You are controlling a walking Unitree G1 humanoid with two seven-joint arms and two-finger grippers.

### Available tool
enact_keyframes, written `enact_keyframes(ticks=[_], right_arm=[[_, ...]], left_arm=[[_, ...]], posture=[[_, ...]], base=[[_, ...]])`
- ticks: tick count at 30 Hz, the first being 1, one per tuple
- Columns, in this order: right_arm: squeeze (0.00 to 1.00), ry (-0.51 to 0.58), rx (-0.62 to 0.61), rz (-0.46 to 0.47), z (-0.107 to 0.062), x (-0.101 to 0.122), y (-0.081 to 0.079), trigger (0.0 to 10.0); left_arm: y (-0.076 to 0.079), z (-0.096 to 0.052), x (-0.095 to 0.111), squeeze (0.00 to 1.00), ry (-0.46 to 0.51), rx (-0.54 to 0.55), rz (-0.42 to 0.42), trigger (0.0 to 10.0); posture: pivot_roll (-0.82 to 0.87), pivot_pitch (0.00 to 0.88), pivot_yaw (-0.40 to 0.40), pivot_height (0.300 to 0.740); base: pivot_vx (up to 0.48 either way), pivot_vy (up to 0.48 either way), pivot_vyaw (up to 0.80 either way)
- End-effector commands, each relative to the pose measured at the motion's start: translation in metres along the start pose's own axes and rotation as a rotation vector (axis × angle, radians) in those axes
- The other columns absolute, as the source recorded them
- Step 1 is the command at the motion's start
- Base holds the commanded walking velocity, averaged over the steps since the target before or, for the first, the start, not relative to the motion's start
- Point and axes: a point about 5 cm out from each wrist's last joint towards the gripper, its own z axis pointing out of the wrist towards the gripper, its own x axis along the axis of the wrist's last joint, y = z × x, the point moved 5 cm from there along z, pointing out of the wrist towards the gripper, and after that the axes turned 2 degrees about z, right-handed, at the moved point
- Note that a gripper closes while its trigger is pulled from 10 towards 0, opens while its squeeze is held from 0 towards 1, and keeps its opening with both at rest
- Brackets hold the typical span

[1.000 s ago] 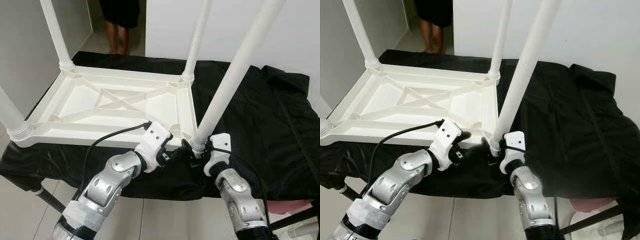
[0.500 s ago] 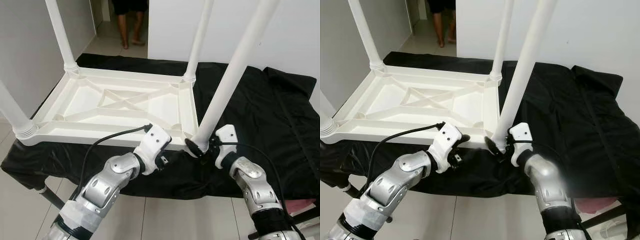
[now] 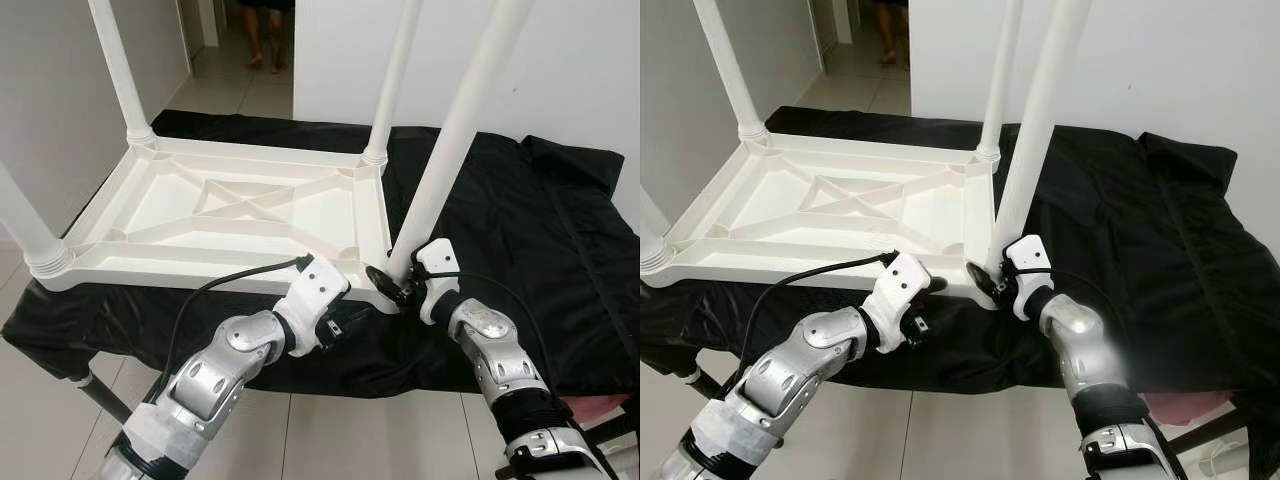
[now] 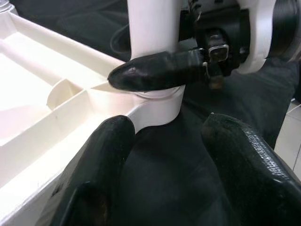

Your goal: Building children table

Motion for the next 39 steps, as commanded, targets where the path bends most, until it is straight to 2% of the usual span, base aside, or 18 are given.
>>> enact_keyframes(ticks=[1,8,10,18,21,23,24,25,27,31,32,33,34,37,39], right_arm=[[0.00,-0.056,-0.029,0.015,-0.003,-0.012,0.004,10.0],[0.00,-0.012,-0.143,0.074,-0.002,-0.007,0.014,10.0],[0.00,0.012,-0.202,0.115,-0.002,-0.005,0.017,10.0],[0.00,0.060,-0.374,0.190,-0.006,-0.002,0.019,10.0],[0.00,0.064,-0.400,0.198,-0.007,-0.002,0.020,10.0],[0.00,0.075,-0.599,0.252,-0.015,-0.004,0.033,10.0],[0.00,0.071,-0.693,0.257,-0.019,-0.006,0.035,10.0],[0.00,0.059,-0.750,0.258,-0.020,-0.009,0.030,10.0],[0.00,0.045,-0.788,0.262,-0.018,-0.011,0.020,10.0],[0.00,0.030,-0.811,0.274,-0.015,-0.014,0.008,10.0],[0.00,0.016,-0.796,0.280,-0.011,-0.016,0.001,10.0],[0.00,0.016,-0.796,0.280,-0.011,-0.016,0.001,10.0],[0.00,0.018,-0.726,0.275,-0.003,-0.013,-0.016,10.0],[0.00,0.028,-0.712,0.266,-0.002,-0.010,-0.020,10.0],[0.00,0.034,-0.718,0.263,-0.003,-0.009,-0.017,10.0]], left_arm=[[0.012,-0.001,0.001,0.00,0.005,-0.081,-0.001,10.0],[0.011,-0.001,0.000,0.00,0.006,-0.066,-0.002,10.0],[0.008,0.000,0.000,0.00,0.007,-0.051,-0.004,10.0],[0.004,-0.001,-0.002,0.00,-0.004,-0.038,-0.006,10.0],[0.004,-0.001,-0.002,0.00,-0.002,-0.038,-0.010,10.0],[0.003,-0.001,0.001,0.00,0.006,-0.035,-0.014,10.0],[0.003,0.000,0.001,0.00,0.006,-0.034,-0.014,10.0],[0.003,0.000,0.000,0.00,0.006,-0.032,-0.014,10.0],[0.004,0.000,0.000,0.00,0.005,-0.031,-0.013,10.0],[0.004,0.000,-0.001,0.00,0.005,-0.028,-0.013,10.0],[0.004,0.000,-0.001,0.00,0.004,-0.025,-0.013,10.0],[0.004,0.000,-0.001,0.00,0.004,-0.025,-0.013,10.0],[0.003,0.000,-0.001,0.00,0.005,-0.014,-0.014,10.0],[0.002,0.000,-0.001,0.00,0.006,-0.009,-0.015,10.0],[0.002,0.000,-0.001,0.00,0.004,-0.009,-0.013,10.0]], posture=[[0.04,0.037,-0.043,0.740],[0.03,0.043,-0.038,0.740],[0.02,0.048,-0.040,0.740],[0.02,0.050,-0.042,0.740],[0.02,0.048,-0.041,0.740],[0.01,0.045,-0.043,0.740],[0.01,0.046,-0.046,0.740],[0.01,0.045,-0.045,0.740],[0.02,0.045,-0.049,0.740],[0.02,0.044,-0.053,0.740],[0.02,0.047,-0.054,0.740],[0.02,0.047,-0.054,0.740],[0.03,0.045,-0.058,0.740],[0.03,0.046,-0.059,0.740],[0.03,0.043,-0.059,0.740]], base=[[0.000,0.000,0.00],[0.000,0.000,0.00],[0.000,0.000,0.00],[0.000,0.000,0.00],[0.000,0.000,0.00],[0.000,0.000,0.00],[0.000,0.000,0.00],[0.000,0.000,0.00],[0.000,0.000,0.00],[0.000,0.000,0.00],[0.000,0.000,0.00],[0.000,0.000,0.00],[0.000,0.000,0.00],[0.000,0.000,0.00],[0.000,0.000,0.00]])
